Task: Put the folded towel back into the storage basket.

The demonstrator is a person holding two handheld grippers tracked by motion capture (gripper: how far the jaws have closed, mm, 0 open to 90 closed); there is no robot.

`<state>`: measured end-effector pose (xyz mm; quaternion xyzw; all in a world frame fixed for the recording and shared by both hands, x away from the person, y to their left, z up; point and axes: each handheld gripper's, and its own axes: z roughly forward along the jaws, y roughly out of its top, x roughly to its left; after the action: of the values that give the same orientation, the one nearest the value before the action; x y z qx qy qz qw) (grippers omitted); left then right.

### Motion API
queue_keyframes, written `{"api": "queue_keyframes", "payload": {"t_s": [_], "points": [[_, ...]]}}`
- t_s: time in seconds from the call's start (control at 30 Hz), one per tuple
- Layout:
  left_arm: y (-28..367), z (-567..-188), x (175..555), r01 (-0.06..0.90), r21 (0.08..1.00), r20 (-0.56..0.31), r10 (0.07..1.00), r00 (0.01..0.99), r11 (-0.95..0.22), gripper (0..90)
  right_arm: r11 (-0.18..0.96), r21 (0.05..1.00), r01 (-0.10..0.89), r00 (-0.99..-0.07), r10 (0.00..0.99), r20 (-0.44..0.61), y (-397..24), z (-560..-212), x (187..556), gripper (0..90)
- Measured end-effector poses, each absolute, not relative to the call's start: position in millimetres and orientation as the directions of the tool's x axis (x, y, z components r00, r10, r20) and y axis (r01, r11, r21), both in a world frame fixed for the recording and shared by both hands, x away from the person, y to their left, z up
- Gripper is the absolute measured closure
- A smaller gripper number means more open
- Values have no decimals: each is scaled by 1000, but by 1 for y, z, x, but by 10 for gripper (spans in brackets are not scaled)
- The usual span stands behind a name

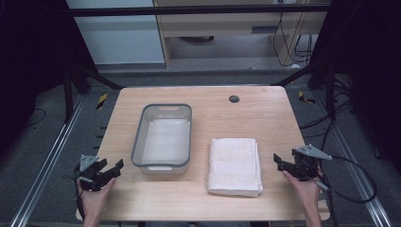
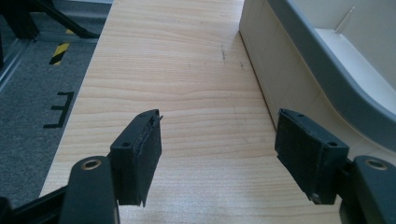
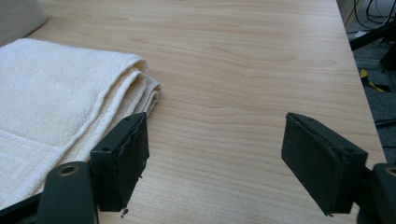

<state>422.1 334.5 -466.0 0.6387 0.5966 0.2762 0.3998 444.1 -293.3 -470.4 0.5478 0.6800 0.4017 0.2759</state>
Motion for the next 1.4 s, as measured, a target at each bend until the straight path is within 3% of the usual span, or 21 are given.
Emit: {"api": "queue_keyframes", "payload": {"t_s": [0.57,1.4], "points": [[329,-448,412,485,875,-91,982,168,-2,315,64,857,511,-242,967,73,-295,-461,441,260],[300,-428,404,449,893,-146,957,250,19,327,48,887,458,-292,951,100,-281,-440,438,297]]}}
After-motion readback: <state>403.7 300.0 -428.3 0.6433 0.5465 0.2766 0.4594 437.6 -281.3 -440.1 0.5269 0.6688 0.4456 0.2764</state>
